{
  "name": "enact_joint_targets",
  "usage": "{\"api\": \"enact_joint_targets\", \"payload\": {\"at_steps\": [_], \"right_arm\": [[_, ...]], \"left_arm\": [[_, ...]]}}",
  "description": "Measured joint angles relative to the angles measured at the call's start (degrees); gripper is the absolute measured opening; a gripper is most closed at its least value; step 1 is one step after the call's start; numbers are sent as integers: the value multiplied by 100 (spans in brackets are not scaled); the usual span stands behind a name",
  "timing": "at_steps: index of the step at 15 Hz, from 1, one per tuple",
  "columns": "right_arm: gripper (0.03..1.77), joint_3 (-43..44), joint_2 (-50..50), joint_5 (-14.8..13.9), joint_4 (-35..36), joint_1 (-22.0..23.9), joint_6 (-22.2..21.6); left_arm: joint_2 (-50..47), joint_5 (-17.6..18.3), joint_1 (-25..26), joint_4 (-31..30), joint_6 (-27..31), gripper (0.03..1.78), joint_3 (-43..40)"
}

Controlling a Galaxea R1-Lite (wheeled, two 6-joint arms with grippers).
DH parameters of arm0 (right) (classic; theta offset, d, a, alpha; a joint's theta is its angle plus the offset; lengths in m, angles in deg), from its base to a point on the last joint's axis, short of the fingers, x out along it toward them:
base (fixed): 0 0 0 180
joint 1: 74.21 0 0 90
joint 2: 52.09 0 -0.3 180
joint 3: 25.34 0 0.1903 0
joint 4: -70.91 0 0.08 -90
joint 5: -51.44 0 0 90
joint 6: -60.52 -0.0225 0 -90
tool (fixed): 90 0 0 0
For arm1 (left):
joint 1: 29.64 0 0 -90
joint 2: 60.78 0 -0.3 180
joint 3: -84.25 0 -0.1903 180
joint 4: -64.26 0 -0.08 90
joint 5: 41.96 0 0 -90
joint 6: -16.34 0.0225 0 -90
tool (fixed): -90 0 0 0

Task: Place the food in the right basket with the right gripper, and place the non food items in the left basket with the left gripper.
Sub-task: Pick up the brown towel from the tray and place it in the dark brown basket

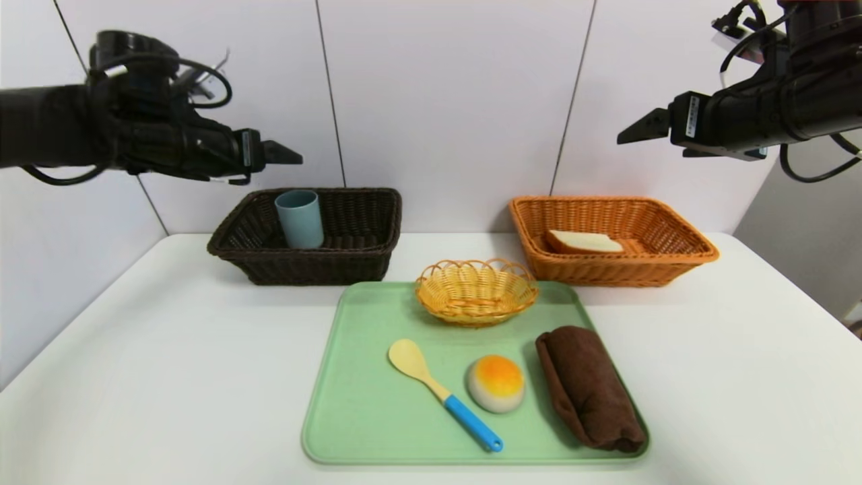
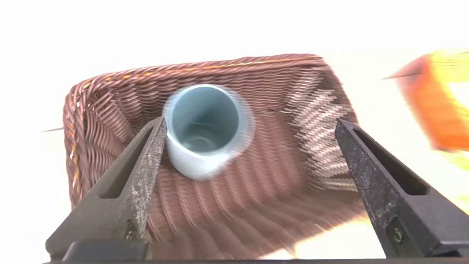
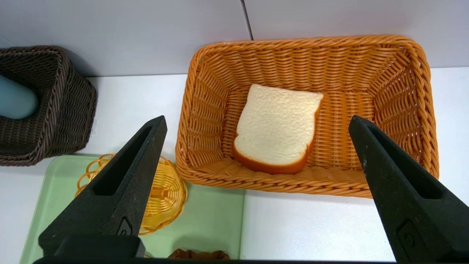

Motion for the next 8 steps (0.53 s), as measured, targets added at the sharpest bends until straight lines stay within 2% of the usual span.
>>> {"api": "enact_joint_targets", "payload": {"at_steps": [1, 3, 6, 8], "right_arm": [[171, 5, -5, 7, -4, 0, -6], [171, 9, -30, 11, -22, -2, -17], [171, 63, -140, 0, -323, -63, -6], [171, 127, -243, 2, -968, -250, -9]], "left_arm": [[-299, -89, -94, 329, -37, 164, 38], [-856, -549, -507, 1034, -216, 165, 82], [-1473, -1707, -1560, 2216, -896, 167, 90], [-1746, -2436, -2203, 3066, -1490, 167, 18]]}}
